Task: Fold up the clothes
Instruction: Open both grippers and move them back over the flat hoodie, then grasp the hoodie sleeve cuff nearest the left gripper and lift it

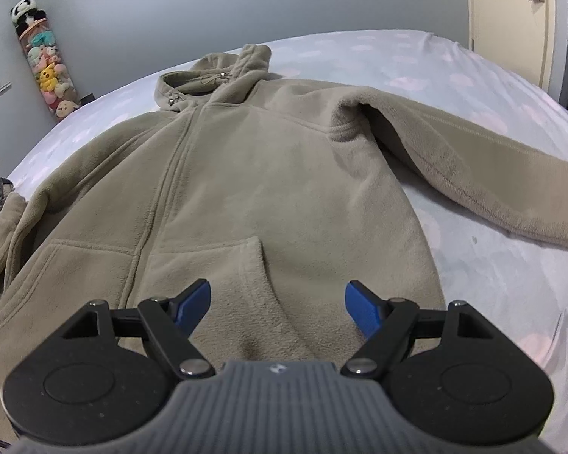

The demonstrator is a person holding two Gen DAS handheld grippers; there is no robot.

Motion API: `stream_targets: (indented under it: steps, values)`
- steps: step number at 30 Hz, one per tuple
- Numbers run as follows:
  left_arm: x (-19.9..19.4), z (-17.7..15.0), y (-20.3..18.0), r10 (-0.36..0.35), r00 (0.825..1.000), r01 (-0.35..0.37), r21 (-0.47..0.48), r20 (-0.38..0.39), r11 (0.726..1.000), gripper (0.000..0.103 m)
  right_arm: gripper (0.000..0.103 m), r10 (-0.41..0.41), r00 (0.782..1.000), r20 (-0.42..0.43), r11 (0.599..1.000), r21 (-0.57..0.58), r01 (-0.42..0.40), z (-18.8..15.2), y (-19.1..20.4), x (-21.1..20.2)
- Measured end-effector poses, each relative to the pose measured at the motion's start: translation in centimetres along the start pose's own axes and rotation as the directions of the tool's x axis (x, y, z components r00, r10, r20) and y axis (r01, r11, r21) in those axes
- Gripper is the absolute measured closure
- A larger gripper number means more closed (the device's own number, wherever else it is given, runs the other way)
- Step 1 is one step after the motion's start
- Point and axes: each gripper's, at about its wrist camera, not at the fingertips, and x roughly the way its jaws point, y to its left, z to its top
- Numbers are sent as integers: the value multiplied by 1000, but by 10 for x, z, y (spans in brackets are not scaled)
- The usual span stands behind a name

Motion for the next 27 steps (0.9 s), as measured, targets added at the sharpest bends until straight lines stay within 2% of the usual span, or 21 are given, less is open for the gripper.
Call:
stream_targets:
  steps: [2, 5, 7, 9, 11, 12, 14, 16, 17, 20, 24, 25, 27]
  values:
    - [9, 8, -2, -47, 999, 48, -44, 13, 998, 48, 23, 0, 1000, -5, 1000, 12, 0, 0, -2, 3]
    - [32, 17, -11, -81, 997, 80, -109, -8, 991, 47, 23, 2, 1000, -11, 1000, 26, -2, 1, -5, 8]
    - [51, 18, -20, -81, 995, 72, -149, -53, 986, 47, 23, 5, 1000, -13, 999, 33, -5, 0, -7, 10]
    - [67, 17, -30, -22, 995, 9, -130, -94, 992, 48, 23, 12, 1000, -13, 999, 47, -11, 0, -9, 11]
    - [81, 14, -38, 48, 990, -59, -84, -132, 995, 54, 23, 20, 1000, -13, 998, 64, -19, 0, -12, 12]
    - [86, 12, -41, 56, 988, -65, -64, -141, 996, 57, 23, 25, 1000, -13, 997, 72, -24, -1, -14, 12]
    - [88, 12, -41, 50, 989, -59, -59, -142, 997, 64, 23, 32, 999, -12, 996, 86, -31, 0, -16, 13]
    - [83, 14, -37, 44, 989, -53, -62, -140, 997, 84, 23, 39, 999, -11, 995, 97, -37, 0, -18, 14]
    - [80, 16, -34, 43, 990, -52, -63, -137, 997, 85, 23, 41, 999, -11, 994, 101, -39, 0, -19, 14]
    - [63, 37, -19, 73, 993, -78, -61, -92, 995, 89, 23, 46, 999, -9, 993, 111, -44, -1, -20, 15]
    - [22, 89, 20, 139, 989, -133, -122, 41, 984, 89, 23, 52, 999, 0, 992, 119, -52, 0, -21, 13]
    - [10, 102, 29, 160, 984, -148, -135, 78, 980, 89, 23, 53, 999, 2, 991, 122, -53, 0, -22, 13]
    - [-20, 130, 45, 238, 953, -217, -127, 188, 968, 89, 23, 54, 999, 5, 990, 127, -54, 0, -22, 12]
